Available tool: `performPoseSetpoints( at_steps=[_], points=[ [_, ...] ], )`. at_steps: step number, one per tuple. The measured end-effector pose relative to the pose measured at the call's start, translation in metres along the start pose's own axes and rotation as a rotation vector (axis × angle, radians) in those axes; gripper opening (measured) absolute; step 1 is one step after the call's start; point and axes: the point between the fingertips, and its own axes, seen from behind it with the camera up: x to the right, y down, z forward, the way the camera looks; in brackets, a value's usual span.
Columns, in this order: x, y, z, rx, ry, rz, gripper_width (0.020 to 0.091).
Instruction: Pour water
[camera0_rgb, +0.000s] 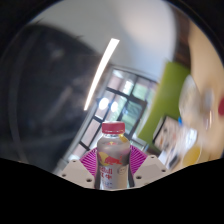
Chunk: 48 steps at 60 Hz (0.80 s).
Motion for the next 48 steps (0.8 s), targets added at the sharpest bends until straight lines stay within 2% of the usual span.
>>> performPoseSetpoints(
  at_steps=[4, 9, 16, 19, 22, 27, 31, 36, 37, 41, 48],
  points=[
    [-0.042, -0.054, -0.028, 0.089, -0.022, -0.392, 0.0378],
    [-0.056, -0.112, -0.052, 0.182, -0.006, -0.72, 0.0377],
    [0.016, -0.176, -0.075, 0.199, 0.175, -1.017, 0.0379],
    [0.063, -0.189, -0.081, 0.16, 0.251, -1.087, 0.0378],
    [0.113, -0.194, -0.101, 0.089, 0.328, -1.123, 0.0376],
    [0.203, -0.18, -0.121, -0.059, 0.445, -1.111, 0.0378],
    [0.255, -0.168, -0.123, -0.139, 0.502, -1.102, 0.0379],
    [0.277, -0.147, -0.151, -0.191, 0.517, -1.109, 0.0379],
    [0.286, -0.151, -0.131, -0.195, 0.518, -1.109, 0.0379],
    [0.288, -0.145, -0.142, -0.21, 0.501, -1.141, 0.0393],
    [0.288, -0.145, -0.14, -0.191, 0.489, -1.16, 0.0388]
  ],
)
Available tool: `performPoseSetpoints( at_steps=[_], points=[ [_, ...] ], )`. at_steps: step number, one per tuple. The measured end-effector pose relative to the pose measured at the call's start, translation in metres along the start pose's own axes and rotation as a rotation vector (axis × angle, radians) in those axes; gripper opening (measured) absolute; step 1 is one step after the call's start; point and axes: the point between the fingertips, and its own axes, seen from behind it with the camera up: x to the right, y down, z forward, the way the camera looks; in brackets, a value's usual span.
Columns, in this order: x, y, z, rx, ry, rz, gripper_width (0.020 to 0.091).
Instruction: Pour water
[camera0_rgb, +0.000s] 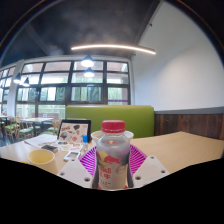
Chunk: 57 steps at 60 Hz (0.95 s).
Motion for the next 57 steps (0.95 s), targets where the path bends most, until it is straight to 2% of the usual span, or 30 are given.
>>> performPoseSetpoints(
  at_steps=[1, 2, 7, 10, 13, 17, 21, 23, 31, 45, 57],
  points=[
    [0.001, -0.001, -0.016, -0.002, -0.002, 0.004, 0.0388],
    [0.0, -0.002, 0.006, -0.002, -0.004, 0.011, 0.0388],
    [0.004, -0.004, 0.004, 0.0, -0.006, 0.021, 0.0387],
    [0.004, -0.004, -0.008, -0.001, -0.005, 0.017, 0.0406],
    [0.002, -0.004, 0.005, -0.007, -0.003, 0.015, 0.0455],
    [0.003, -0.005, 0.012, -0.028, 0.001, 0.022, 0.0544],
    [0.005, 0.009, 0.002, -0.105, 0.021, 0.056, 0.0725],
    [0.005, 0.008, -0.004, -0.122, 0.031, 0.077, 0.0849],
    [0.002, -0.023, -0.056, -0.078, 0.038, 0.105, 0.0826],
    [-0.042, -0.055, -0.165, -0.087, 0.007, 0.113, 0.0827],
    [-0.081, -0.068, -0.229, -0.091, -0.031, 0.092, 0.0824]
  ],
)
